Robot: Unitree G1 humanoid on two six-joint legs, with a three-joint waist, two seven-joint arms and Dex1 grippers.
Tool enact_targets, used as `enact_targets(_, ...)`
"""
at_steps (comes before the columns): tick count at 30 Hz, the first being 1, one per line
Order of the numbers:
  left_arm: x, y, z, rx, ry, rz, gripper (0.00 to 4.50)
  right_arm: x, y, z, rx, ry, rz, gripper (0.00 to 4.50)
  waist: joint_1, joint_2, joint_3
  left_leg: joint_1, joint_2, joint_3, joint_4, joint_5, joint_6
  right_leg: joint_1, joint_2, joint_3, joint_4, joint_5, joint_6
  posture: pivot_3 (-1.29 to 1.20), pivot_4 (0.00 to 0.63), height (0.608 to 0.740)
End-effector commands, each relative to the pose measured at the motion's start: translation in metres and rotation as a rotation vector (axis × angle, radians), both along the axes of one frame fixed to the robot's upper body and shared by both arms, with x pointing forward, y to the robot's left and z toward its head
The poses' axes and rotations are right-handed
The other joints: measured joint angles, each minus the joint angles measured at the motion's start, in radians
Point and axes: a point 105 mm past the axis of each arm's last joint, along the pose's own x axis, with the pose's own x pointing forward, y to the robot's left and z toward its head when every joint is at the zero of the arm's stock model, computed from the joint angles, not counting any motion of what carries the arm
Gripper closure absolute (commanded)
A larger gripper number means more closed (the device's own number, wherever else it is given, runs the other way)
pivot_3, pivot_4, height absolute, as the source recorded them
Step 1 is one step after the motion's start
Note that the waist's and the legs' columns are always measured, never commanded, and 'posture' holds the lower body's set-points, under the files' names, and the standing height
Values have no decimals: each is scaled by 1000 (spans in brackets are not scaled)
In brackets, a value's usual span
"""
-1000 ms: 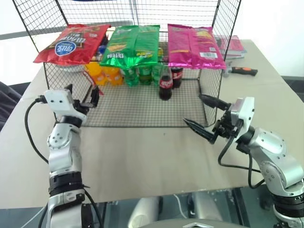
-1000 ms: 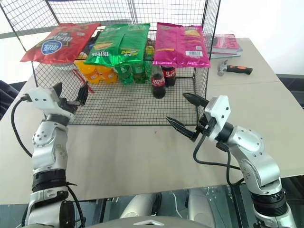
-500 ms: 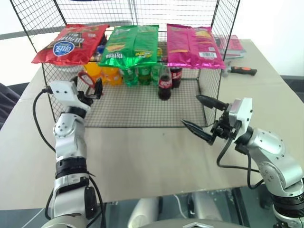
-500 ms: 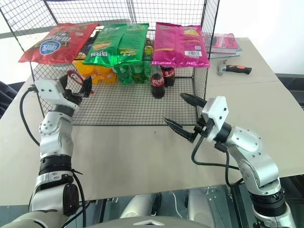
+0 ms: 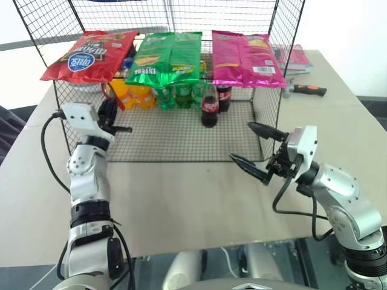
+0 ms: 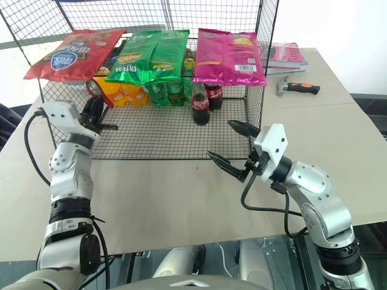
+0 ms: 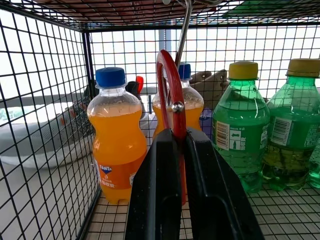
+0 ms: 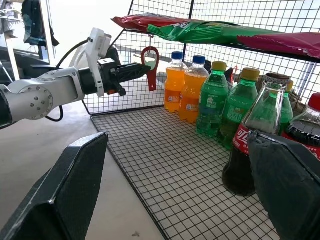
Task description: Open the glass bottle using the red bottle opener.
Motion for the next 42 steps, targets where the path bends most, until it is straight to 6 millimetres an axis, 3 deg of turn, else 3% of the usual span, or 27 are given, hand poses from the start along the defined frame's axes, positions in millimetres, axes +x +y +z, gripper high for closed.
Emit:
enact_targets(1,-7,7,14,70,-54,53,4438,-3,1,10,10,-52,8,0,-2,0,0,0,0,0,0,0,0,0,0,0,0,0,0,0,150,740)
enact_targets(16,-51,5,37,537,-250,499,4438,-2,-3,6,-1,-42,-11,0,3,0,0,0,0,0,0,0,0,0,0,1,0,0,0,0,150,740)
enact_targets(29,-61,-9,38,771,-298,604,4438,-1,-1,3,-4,-31,-4,0,4,0,0,0,0,0,0,-1,1,0,0,0,0,0,0,0,150,740)
enact_targets(33,-62,-6,33,695,-269,581,4438,-1,-2,2,-5,-25,-9,0,4,0,0,0,0,0,0,-1,1,0,-1,0,0,0,0,0,150,740)
enact_targets(38,-60,-32,15,336,-200,239,4438,0,-4,-1,-13,-15,-20,0,4,0,0,-1,0,0,0,-1,1,0,-4,0,0,0,0,0,150,740)
enact_targets(42,-67,-39,14,61,-187,92,4438,0,-6,-5,-34,-5,-22,0,3,0,0,-1,0,0,0,0,0,0,-5,-1,0,0,0,0,150,740)
